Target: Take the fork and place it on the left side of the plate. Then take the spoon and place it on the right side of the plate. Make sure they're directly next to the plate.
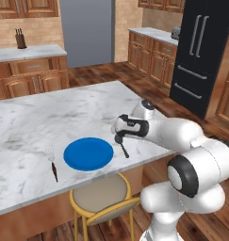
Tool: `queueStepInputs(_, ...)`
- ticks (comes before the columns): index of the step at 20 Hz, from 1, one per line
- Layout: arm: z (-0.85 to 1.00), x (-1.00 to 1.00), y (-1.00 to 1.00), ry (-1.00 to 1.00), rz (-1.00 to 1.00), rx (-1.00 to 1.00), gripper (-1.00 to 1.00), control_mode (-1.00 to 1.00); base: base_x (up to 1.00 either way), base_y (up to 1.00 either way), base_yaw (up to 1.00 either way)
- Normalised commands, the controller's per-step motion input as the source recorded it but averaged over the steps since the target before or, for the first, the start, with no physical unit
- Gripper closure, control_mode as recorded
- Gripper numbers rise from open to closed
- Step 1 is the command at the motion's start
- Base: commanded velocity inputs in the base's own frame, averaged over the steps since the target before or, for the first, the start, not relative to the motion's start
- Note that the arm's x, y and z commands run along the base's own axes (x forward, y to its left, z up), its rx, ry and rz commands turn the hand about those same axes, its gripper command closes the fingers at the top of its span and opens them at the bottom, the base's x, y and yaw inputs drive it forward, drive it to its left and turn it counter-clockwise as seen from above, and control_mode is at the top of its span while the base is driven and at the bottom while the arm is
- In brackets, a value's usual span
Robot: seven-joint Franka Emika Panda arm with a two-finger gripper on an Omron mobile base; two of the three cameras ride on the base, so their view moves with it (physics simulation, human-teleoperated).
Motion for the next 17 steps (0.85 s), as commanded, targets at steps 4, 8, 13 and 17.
queueStepInputs(4,0.85,-0.85,0.07,-0.04,-0.01,0.00,-1.00,-1.00,0.00,0.00,0.00)
queueStepInputs(8,0.85,-0.89,0.05,-0.03,-0.01,0.00,-1.00,-1.00,0.00,0.00,0.00)
queueStepInputs(13,0.68,-0.88,0.08,-0.03,0.00,0.00,-1.00,-1.00,0.00,0.00,0.00)
queueStepInputs(17,0.54,-0.93,0.03,-0.06,0.00,0.00,-1.00,-1.00,0.00,0.00,0.00)
